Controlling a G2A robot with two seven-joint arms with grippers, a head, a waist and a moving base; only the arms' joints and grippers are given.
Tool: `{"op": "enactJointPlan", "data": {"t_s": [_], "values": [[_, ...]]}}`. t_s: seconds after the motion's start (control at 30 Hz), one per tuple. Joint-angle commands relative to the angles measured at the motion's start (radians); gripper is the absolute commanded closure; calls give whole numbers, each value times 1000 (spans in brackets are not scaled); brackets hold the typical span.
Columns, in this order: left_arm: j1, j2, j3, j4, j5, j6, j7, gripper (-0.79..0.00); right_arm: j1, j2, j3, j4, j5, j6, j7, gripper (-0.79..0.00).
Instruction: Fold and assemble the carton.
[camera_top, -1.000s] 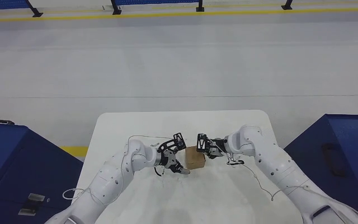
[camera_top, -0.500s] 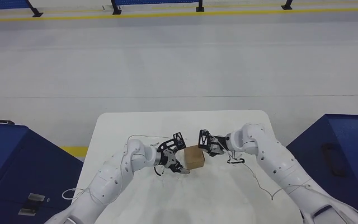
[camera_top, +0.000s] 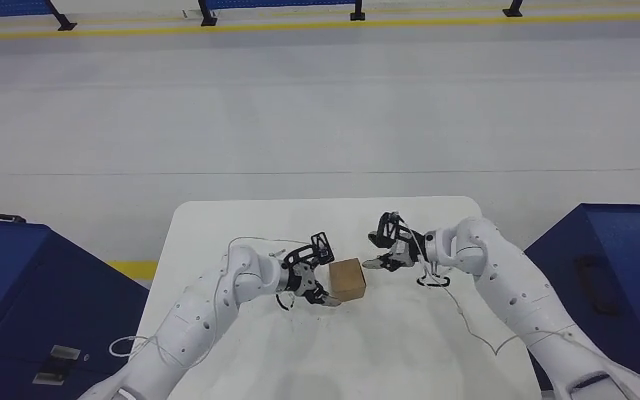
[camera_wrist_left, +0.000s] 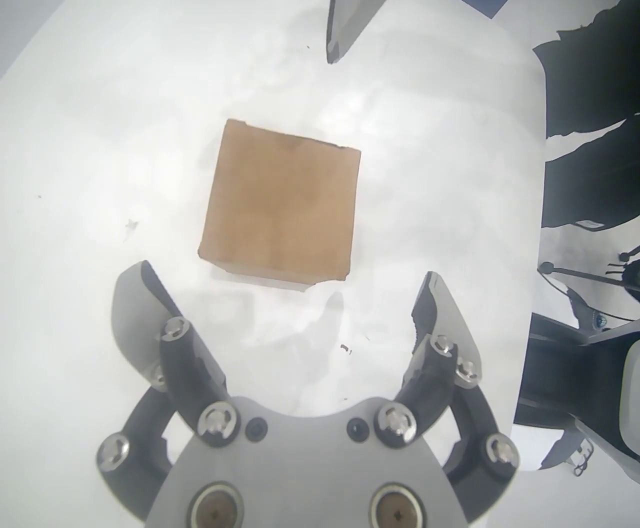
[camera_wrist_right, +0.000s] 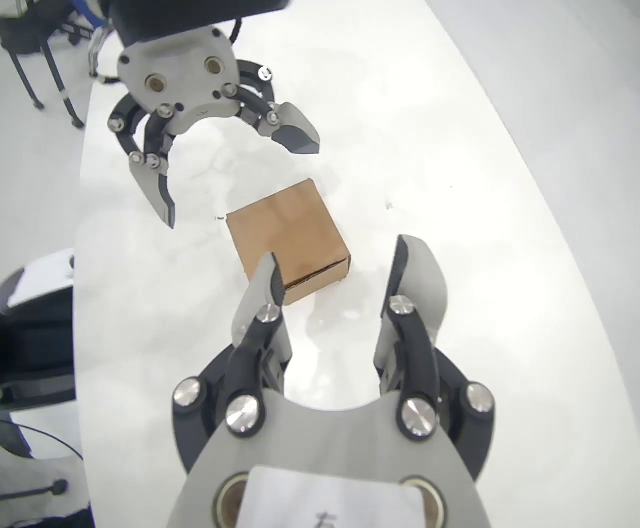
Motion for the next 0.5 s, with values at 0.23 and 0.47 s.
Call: {"op": "enactJointPlan", "data": {"t_s": [0.23,0.47], "values": [[-18,3,7,-119,46,-12,-42,-785,18,-1,-6,129,201,-18,26,-785],[-125,-66,123,43,-33,39,-145,-785,4,7,20,210,308,-12,40,-785]]}}
